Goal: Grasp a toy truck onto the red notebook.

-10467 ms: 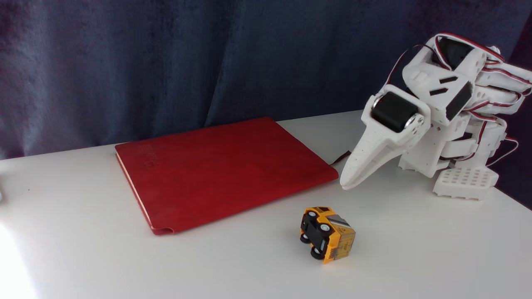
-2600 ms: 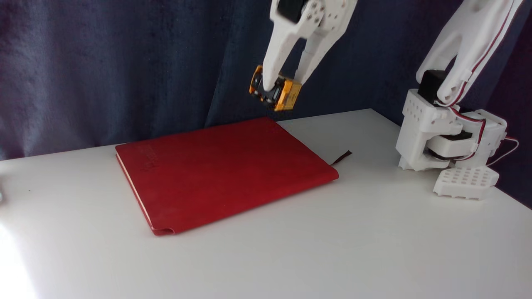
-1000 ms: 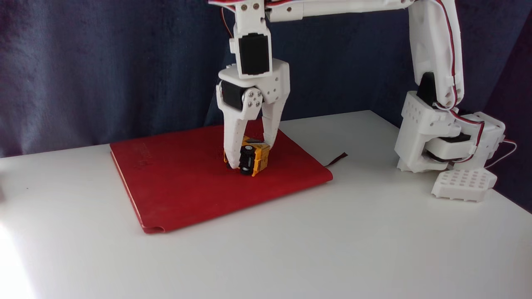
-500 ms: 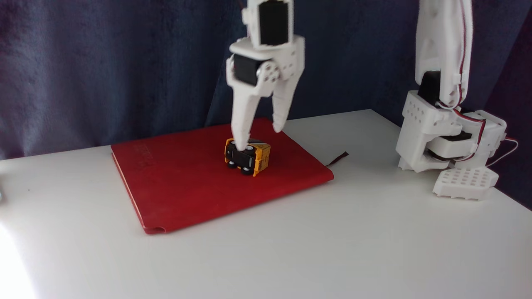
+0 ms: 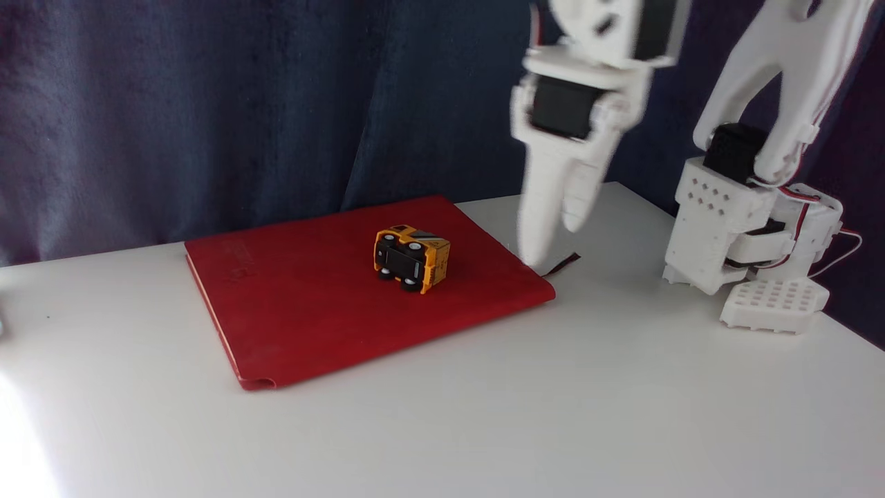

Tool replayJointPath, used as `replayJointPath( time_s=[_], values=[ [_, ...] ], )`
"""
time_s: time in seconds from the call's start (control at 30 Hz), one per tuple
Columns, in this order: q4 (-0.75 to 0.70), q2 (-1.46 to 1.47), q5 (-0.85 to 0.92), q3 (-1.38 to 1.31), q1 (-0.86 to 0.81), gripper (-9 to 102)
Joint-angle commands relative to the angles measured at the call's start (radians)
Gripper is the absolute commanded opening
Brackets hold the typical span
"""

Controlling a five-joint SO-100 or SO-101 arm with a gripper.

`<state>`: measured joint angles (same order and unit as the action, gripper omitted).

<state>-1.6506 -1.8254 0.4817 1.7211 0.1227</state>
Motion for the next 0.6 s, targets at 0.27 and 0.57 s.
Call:
replayJointPath(
  time_s=[0.27,0.57],
  values=[
    [0.482,-0.216,-0.190,0.431,0.359,18],
    [0.629,-0.591,-0.206,0.765,0.419,16]
  ],
)
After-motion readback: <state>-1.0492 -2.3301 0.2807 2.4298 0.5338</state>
